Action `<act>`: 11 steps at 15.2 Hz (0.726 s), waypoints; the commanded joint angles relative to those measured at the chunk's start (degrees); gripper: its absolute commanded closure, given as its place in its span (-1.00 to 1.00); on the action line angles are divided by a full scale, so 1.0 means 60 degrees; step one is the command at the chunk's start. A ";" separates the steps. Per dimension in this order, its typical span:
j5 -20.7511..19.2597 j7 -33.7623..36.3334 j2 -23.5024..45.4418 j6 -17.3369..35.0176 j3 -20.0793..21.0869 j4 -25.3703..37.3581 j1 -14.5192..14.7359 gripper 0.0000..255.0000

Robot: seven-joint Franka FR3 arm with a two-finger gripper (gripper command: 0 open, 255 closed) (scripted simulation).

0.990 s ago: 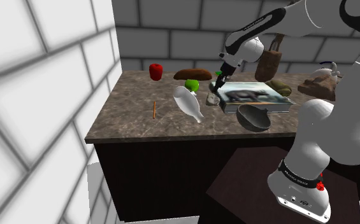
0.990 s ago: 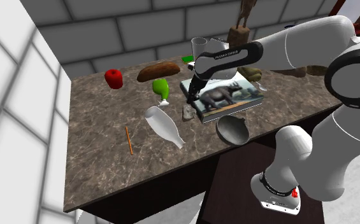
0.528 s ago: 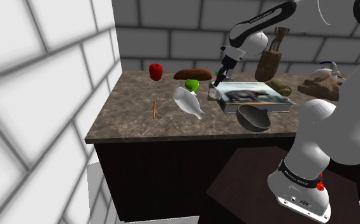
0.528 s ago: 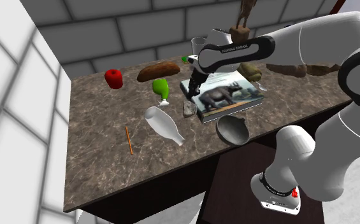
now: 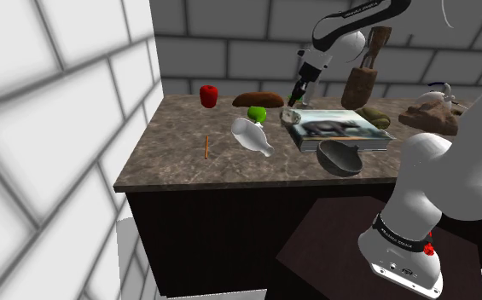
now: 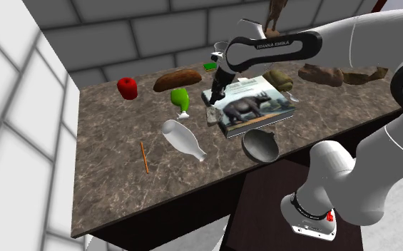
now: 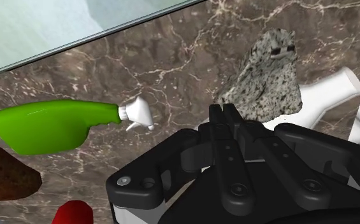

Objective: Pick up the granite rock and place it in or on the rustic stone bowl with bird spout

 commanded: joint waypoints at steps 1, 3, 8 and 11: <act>-0.0096 0.0137 -0.0074 -0.0246 0.0076 0.0206 -0.0033 1.00; -0.0200 0.0271 -0.0171 -0.0480 0.0160 0.0386 -0.0073 1.00; -0.1273 0.0875 -0.1607 -0.0757 0.0830 -0.0445 -0.0851 1.00; -0.1987 0.1183 -0.2836 -0.1054 0.1370 -0.1287 -0.1657 1.00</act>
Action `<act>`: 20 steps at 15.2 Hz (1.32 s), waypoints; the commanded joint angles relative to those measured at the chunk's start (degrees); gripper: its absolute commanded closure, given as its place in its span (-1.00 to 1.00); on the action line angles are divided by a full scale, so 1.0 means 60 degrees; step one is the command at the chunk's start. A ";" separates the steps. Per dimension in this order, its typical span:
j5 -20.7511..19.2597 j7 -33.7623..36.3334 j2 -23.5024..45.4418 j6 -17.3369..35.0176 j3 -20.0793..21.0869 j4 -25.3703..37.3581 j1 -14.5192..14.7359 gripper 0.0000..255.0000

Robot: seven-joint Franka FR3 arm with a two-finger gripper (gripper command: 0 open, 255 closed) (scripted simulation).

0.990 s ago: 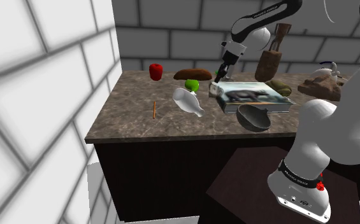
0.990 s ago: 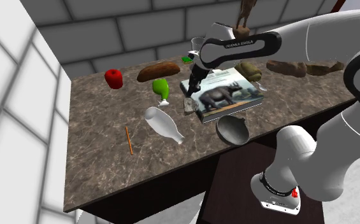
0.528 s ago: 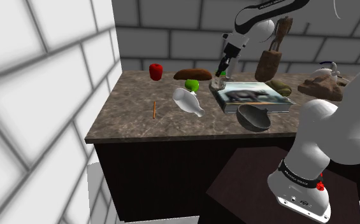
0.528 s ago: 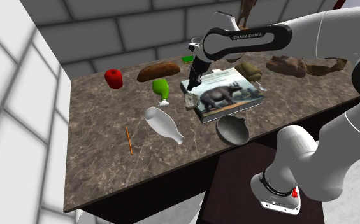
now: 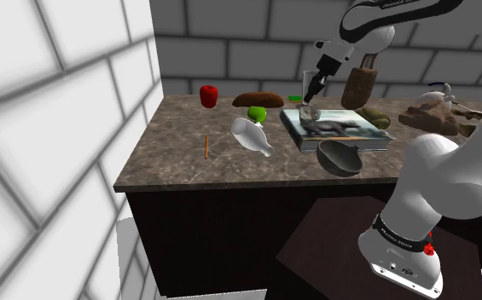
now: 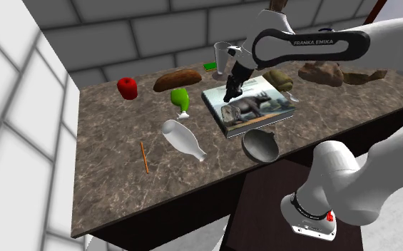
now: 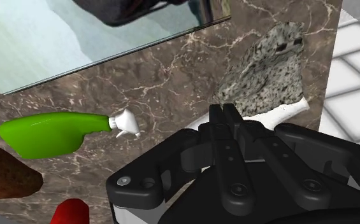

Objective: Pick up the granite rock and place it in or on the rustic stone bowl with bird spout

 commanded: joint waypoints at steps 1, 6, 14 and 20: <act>-0.0430 0.0181 -0.0793 -0.0156 0.0342 -0.0603 -0.0521 1.00; -0.1170 0.0318 -0.2695 -0.1041 0.0956 -0.1712 -0.1802 1.00; -0.1854 -0.0034 -0.5566 -0.3117 0.1470 -0.2840 -0.3739 1.00; -0.2186 -0.0314 -0.6277 -0.3307 0.1281 -0.3482 -0.4331 1.00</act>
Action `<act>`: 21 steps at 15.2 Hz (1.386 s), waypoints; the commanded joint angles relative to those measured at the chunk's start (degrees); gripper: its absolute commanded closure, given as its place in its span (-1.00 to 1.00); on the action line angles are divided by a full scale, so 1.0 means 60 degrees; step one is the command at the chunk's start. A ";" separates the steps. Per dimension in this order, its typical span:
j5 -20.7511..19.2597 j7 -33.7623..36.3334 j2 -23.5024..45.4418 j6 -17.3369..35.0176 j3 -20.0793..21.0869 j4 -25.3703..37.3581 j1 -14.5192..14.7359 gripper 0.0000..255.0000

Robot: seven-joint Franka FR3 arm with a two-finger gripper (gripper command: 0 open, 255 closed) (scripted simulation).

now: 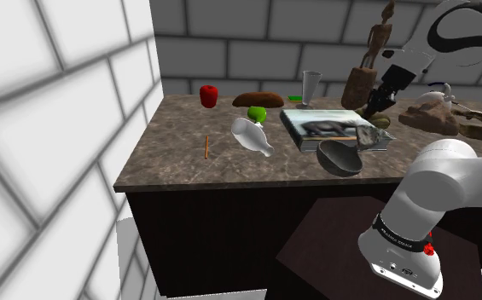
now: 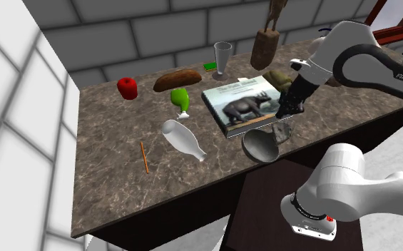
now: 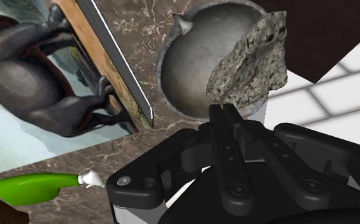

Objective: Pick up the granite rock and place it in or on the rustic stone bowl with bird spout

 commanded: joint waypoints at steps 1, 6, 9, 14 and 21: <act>-0.0114 -0.0053 -0.0073 0.0184 -0.0112 -0.0278 -0.0097 1.00; -0.0414 -0.0198 -0.0095 0.0711 -0.0455 -0.0866 -0.0274 1.00; -0.0608 -0.0289 -0.0072 0.1043 -0.0681 -0.1202 -0.0378 1.00; -0.0952 -0.0450 0.0039 0.1631 -0.1093 -0.1730 -0.0544 1.00; -0.0952 -0.0450 0.0039 0.1631 -0.1093 -0.1730 -0.0544 1.00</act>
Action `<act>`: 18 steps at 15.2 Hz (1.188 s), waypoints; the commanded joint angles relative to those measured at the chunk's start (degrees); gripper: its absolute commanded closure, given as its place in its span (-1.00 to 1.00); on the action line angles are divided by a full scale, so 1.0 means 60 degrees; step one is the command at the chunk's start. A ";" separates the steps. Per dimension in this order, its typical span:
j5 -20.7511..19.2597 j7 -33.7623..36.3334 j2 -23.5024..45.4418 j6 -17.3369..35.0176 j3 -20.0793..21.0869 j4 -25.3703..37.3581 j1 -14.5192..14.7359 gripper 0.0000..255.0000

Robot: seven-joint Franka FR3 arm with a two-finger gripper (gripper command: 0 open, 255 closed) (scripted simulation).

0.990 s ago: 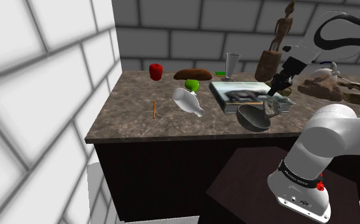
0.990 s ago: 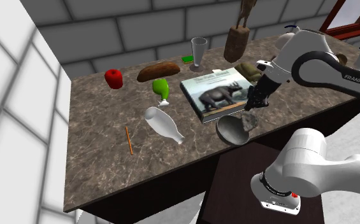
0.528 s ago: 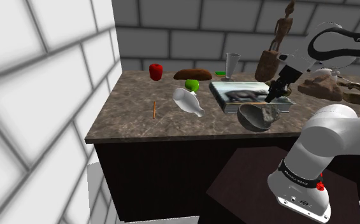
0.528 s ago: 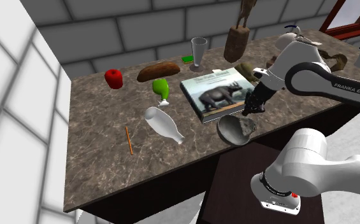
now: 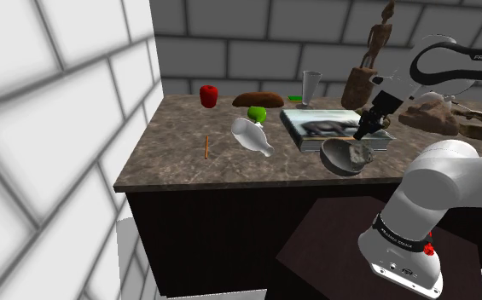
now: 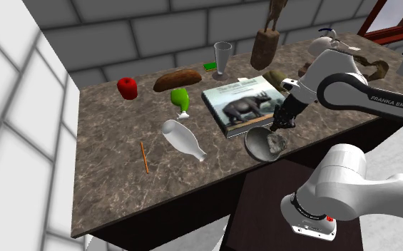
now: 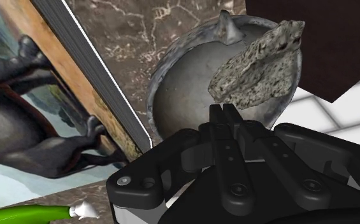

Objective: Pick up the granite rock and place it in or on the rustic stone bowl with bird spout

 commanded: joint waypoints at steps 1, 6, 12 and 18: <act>0.0000 0.0000 0.0000 0.0000 -0.0001 -0.0003 0.0000 -1.00; 0.0000 -0.0001 0.0001 0.0000 -0.0002 -0.0003 0.0000 -1.00; 0.0406 -0.0048 -0.0215 -0.1271 0.0463 0.1100 0.0071 -1.00; 0.0405 -0.0048 -0.0212 -0.1267 0.0462 0.1101 0.0072 -1.00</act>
